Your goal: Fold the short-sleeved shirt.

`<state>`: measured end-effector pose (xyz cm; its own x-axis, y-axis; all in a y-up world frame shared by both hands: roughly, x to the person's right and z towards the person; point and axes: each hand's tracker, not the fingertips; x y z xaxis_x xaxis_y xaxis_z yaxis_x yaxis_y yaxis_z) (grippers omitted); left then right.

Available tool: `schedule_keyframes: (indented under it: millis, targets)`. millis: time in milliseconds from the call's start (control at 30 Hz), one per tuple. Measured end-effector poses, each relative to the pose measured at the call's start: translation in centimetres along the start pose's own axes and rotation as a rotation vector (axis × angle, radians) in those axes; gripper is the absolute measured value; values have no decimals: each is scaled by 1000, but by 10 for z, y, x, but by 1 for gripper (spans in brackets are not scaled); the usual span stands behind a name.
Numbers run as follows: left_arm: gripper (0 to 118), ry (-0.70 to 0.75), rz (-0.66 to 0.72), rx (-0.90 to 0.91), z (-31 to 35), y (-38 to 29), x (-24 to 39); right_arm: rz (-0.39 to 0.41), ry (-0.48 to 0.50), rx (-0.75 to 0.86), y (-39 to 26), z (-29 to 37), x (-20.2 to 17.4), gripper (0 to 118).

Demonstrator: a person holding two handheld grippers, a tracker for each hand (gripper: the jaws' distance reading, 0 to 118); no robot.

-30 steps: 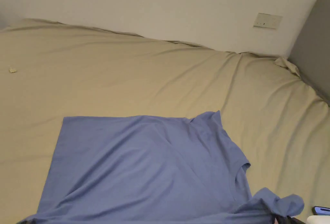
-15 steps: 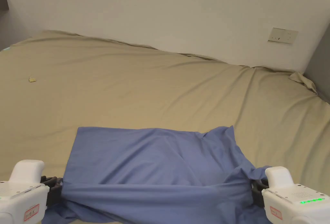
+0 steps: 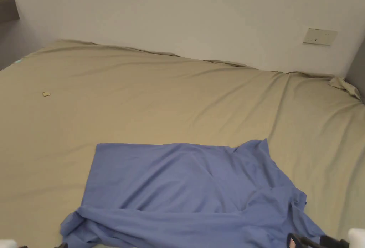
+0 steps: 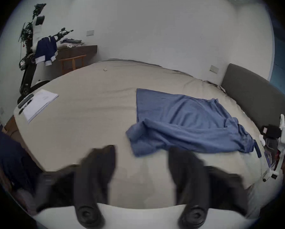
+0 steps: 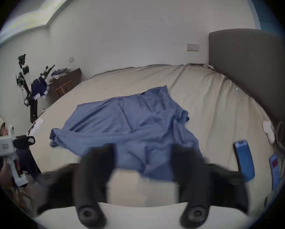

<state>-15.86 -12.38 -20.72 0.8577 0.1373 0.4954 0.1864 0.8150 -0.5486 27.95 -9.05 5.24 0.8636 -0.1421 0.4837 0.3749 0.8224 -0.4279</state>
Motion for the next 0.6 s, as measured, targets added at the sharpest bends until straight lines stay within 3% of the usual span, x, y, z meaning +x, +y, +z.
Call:
schedule_keyframes:
  millis: [67, 100, 167, 267, 300, 333, 367, 400, 433, 500, 600]
  targets:
    - [8, 26, 6, -5, 9, -17, 11, 20, -84, 3, -21, 9, -14, 5]
    - [1, 25, 8, -8, 11, -25, 14, 21, -112, -9, -30, 12, -18, 4]
    - [1, -13, 15, -42, 9, -31, 17, -14, -48, -84, -37, 11, -18, 4]
    - [1, -10, 5, -51, -7, -25, 20, -9, -53, -73, -39, 14, -18, 4]
    - [5, -10, -3, -42, -14, -21, 19, 4, -61, -69, -36, 15, -15, 4]
    - [20, 16, -4, -30, -24, -14, 18, 8, -71, -66, -32, 16, -13, 4]
    - [49, 30, 5, -30, -33, -9, 17, 7, -73, -62, -28, 17, -11, 4]
    - [99, 34, 19, -43, -44, -2, 15, 6, -77, -50, -25, 19, -9, 4]
    - [113, 45, 47, -81, -56, 2, 13, 2, -83, -41, -20, 22, -6, 4]
    - [113, -16, 84, -79, -73, 10, 11, 0, -94, -30, -14, 25, -3, 4]
    - [113, 36, 23, -124, -103, 17, 19, 4, -115, -22, -12, 33, 2, 4]
